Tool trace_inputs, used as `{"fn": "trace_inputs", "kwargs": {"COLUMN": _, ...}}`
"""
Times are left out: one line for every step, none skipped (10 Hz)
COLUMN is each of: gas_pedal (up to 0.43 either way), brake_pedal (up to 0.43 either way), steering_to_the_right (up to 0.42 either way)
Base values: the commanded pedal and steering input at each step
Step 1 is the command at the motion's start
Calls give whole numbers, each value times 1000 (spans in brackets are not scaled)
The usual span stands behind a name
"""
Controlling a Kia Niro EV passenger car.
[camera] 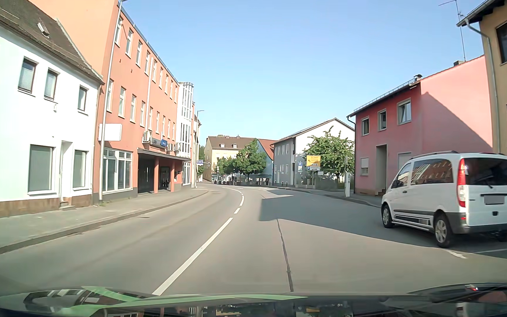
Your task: Follow the waypoints while adhering to traffic rules and regulations
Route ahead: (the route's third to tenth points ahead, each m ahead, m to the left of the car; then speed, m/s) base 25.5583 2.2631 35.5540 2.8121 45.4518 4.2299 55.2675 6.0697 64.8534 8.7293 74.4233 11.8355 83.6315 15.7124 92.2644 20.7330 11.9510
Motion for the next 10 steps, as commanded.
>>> {"fn": "trace_inputs", "kwargs": {"gas_pedal": 39, "brake_pedal": 0, "steering_to_the_right": -5}}
{"fn": "trace_inputs", "kwargs": {"gas_pedal": 39, "brake_pedal": 0, "steering_to_the_right": -7}}
{"fn": "trace_inputs", "kwargs": {"gas_pedal": 39, "brake_pedal": 0, "steering_to_the_right": -9}}
{"fn": "trace_inputs", "kwargs": {"gas_pedal": 47, "brake_pedal": 0, "steering_to_the_right": -11}}
{"fn": "trace_inputs", "kwargs": {"gas_pedal": 47, "brake_pedal": 0, "steering_to_the_right": -12}}
{"fn": "trace_inputs", "kwargs": {"gas_pedal": 47, "brake_pedal": 0, "steering_to_the_right": -12}}
{"fn": "trace_inputs", "kwargs": {"gas_pedal": 47, "brake_pedal": 0, "steering_to_the_right": -13}}
{"fn": "trace_inputs", "kwargs": {"gas_pedal": 59, "brake_pedal": 0, "steering_to_the_right": -16}}
{"fn": "trace_inputs", "kwargs": {"gas_pedal": 67, "brake_pedal": 0, "steering_to_the_right": -19}}
{"fn": "trace_inputs", "kwargs": {"gas_pedal": 79, "brake_pedal": 0, "steering_to_the_right": -19}}
